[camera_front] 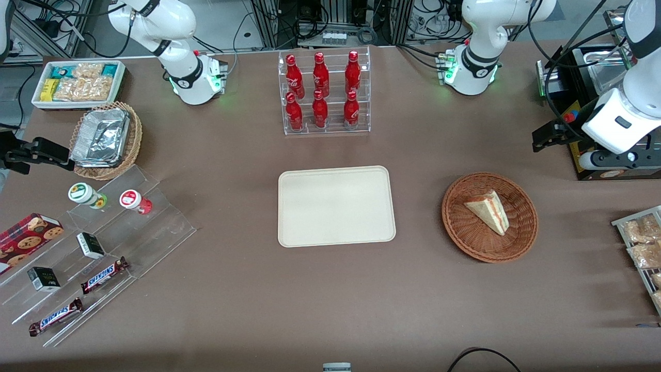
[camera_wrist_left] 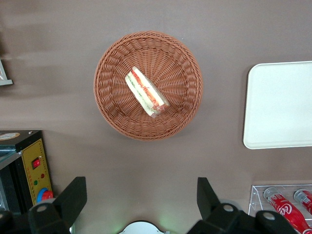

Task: Place sandwich from basket to tray
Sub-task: 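Move the left gripper over the wicker basket toward the wrapped sandwich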

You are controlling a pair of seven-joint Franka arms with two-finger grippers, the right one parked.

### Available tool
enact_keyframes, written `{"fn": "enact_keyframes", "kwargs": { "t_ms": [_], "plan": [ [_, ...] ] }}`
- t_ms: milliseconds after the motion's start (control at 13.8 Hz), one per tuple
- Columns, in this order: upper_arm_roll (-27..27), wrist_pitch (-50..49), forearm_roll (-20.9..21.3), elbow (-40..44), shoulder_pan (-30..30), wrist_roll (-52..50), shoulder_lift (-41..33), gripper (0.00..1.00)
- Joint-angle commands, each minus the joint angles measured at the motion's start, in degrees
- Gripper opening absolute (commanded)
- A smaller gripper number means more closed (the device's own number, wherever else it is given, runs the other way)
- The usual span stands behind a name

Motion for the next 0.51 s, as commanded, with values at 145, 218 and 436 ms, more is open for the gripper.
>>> {"fn": "enact_keyframes", "kwargs": {
  "t_ms": [145,218,436],
  "plan": [
    [-0.2,-0.8,0.2,0.9,0.0,0.6,-0.1,1.00],
    [-0.2,-0.5,0.3,0.7,-0.2,0.6,0.2,1.00],
    [-0.3,1.7,0.3,-0.6,-0.2,0.5,0.7,1.00]
  ]
}}
